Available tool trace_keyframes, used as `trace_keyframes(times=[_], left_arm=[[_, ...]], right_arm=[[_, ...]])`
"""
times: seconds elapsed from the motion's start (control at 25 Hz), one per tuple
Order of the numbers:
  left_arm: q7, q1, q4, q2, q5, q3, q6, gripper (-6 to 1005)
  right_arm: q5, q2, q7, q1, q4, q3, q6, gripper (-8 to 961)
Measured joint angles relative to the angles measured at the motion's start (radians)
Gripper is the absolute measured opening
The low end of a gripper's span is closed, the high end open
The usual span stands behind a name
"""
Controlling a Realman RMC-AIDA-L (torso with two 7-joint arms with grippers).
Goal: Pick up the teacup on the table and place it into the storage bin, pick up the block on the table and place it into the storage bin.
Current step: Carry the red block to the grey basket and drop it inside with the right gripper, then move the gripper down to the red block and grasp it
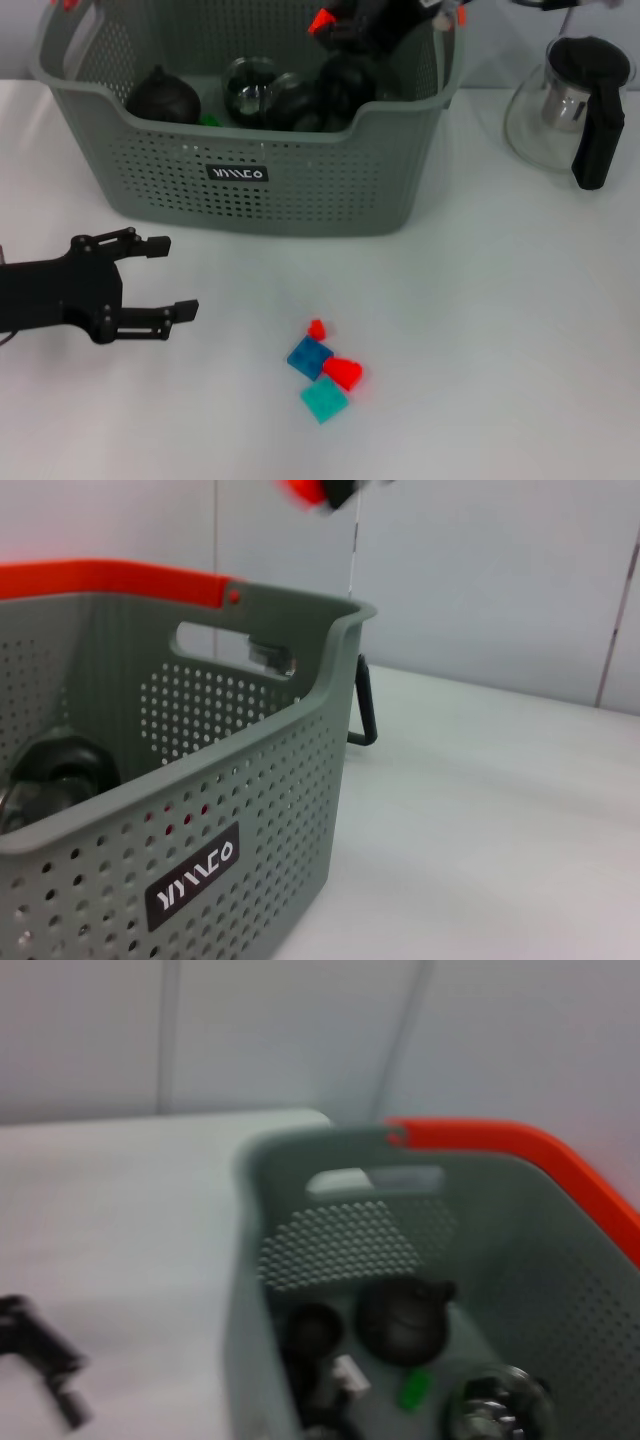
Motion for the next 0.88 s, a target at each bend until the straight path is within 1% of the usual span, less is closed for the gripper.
trace_keyframes(times=[0.16,0.24,0.28,0.4,0.48,0.6,0.68,0.76,0.88], left_arm=[[0.0,-0.006,-0.005,0.0,-0.004,0.005,0.0,904],[0.0,-0.007,-0.005,0.0,-0.004,0.005,0.0,904],[-0.001,-0.007,-0.004,0.0,-0.004,0.006,0.0,904],[-0.001,-0.008,-0.002,0.002,-0.002,0.005,0.0,905],[-0.001,-0.008,-0.001,0.002,-0.001,0.004,0.0,905],[-0.001,-0.008,0.001,0.004,0.002,0.001,-0.002,905],[0.0,-0.01,0.001,0.005,0.003,0.001,-0.003,905],[0.0,-0.011,0.003,0.005,0.003,0.002,-0.002,905],[0.0,-0.012,0.003,0.005,0.004,0.001,-0.001,905]], right_arm=[[-0.06,-0.008,-0.025,0.101,0.258,0.019,0.172,266],[-0.092,-0.009,-0.023,0.136,0.352,0.024,0.241,273],[-0.106,-0.009,-0.022,0.147,0.387,0.027,0.272,277],[-0.126,-0.006,-0.018,0.151,0.411,0.027,0.322,288],[-0.138,-0.005,-0.011,0.147,0.404,0.026,0.329,295],[-0.146,-0.002,0.001,0.128,0.345,0.029,0.313,411],[-0.136,0.002,0.01,0.096,0.262,0.027,0.274,488],[-0.108,0.004,0.037,0.053,0.152,0.021,0.187,577],[-0.054,0.004,0.102,-0.003,0.018,0.015,0.014,726]])
